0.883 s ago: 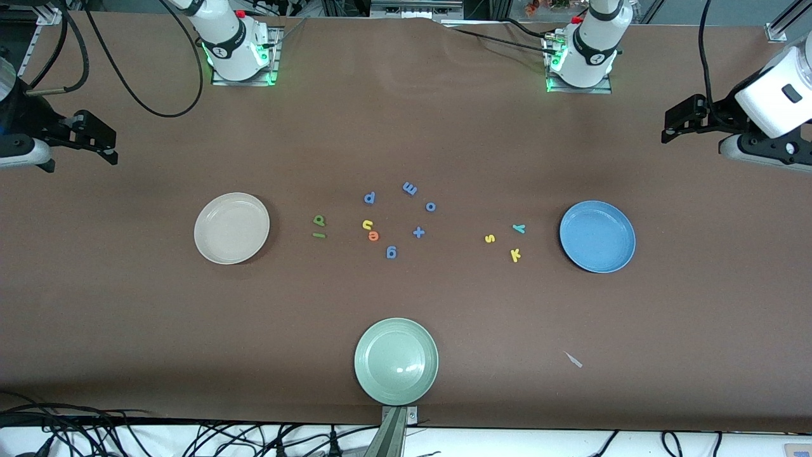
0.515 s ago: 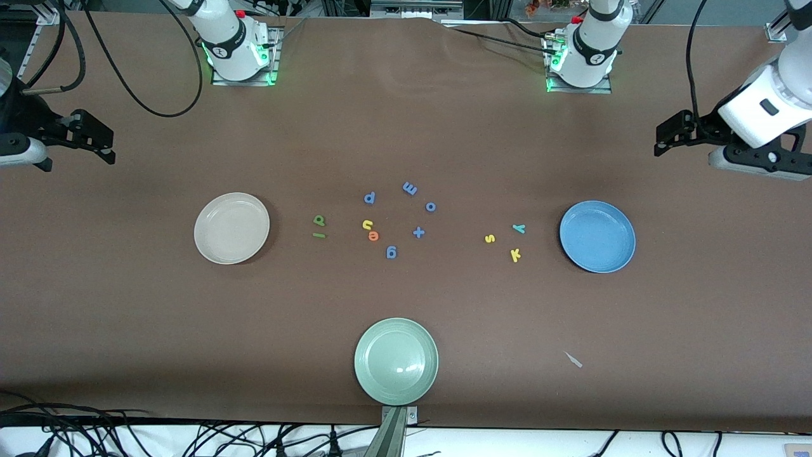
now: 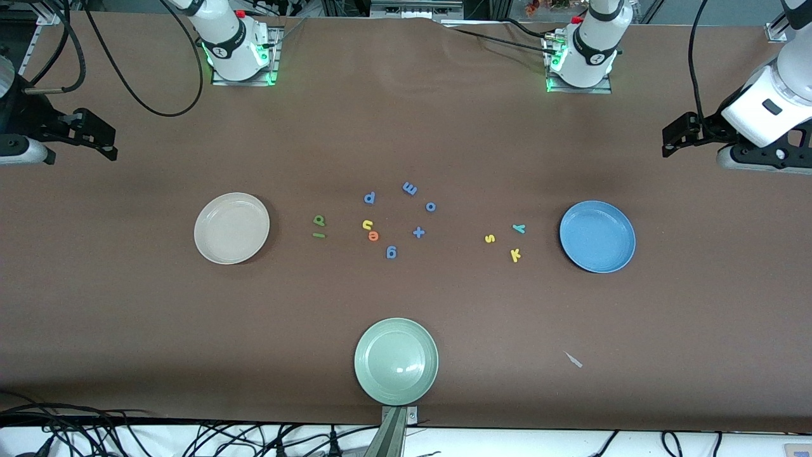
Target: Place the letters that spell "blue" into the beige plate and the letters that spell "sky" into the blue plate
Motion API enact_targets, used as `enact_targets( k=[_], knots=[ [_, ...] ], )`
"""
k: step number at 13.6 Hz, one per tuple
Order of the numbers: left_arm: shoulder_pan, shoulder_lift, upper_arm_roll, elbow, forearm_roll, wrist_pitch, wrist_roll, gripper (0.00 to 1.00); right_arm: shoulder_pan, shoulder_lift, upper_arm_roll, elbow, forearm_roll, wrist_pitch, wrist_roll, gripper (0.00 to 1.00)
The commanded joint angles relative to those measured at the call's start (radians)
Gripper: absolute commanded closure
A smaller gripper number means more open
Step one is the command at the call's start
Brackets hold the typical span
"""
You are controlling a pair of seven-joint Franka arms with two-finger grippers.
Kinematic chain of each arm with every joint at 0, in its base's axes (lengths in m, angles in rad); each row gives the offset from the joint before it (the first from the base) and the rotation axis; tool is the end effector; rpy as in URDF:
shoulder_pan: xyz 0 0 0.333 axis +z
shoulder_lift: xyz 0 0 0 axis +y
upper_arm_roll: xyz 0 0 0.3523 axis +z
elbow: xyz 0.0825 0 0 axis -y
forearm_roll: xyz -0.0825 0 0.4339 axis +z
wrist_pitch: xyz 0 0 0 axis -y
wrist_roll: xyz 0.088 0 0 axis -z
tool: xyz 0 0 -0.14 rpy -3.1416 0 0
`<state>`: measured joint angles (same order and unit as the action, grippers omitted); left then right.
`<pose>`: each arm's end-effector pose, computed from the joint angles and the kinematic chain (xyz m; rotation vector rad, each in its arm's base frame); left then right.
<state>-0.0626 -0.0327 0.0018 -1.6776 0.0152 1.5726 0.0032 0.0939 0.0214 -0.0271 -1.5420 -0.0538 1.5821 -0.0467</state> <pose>0.5865 -0.0336 0.5920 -3.1208 0.1008 0.1122 0.6130 0.0337 0.6310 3.0823 0.1753 0.0297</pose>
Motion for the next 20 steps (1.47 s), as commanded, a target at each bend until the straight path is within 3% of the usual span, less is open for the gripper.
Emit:
enact_targets(
  k=[1, 6, 20],
  knots=[
    [0.007, -0.021, -0.002, -0.016, 0.019, -0.003, -0.005, 0.0, 0.003, -0.012, 0.009, -0.003, 0.006, -0.048, 0.014, 0.0],
    [0.007, -0.019, -0.002, -0.014, 0.006, -0.005, -0.005, 0.0, 0.006, -0.018, 0.056, 0.002, 0.005, -0.074, 0.014, 0.0],
    [0.007, -0.021, -0.003, -0.014, 0.006, -0.019, -0.006, 0.0, 0.006, -0.012, 0.058, 0.002, 0.006, -0.066, 0.014, 0.0]
  ],
)
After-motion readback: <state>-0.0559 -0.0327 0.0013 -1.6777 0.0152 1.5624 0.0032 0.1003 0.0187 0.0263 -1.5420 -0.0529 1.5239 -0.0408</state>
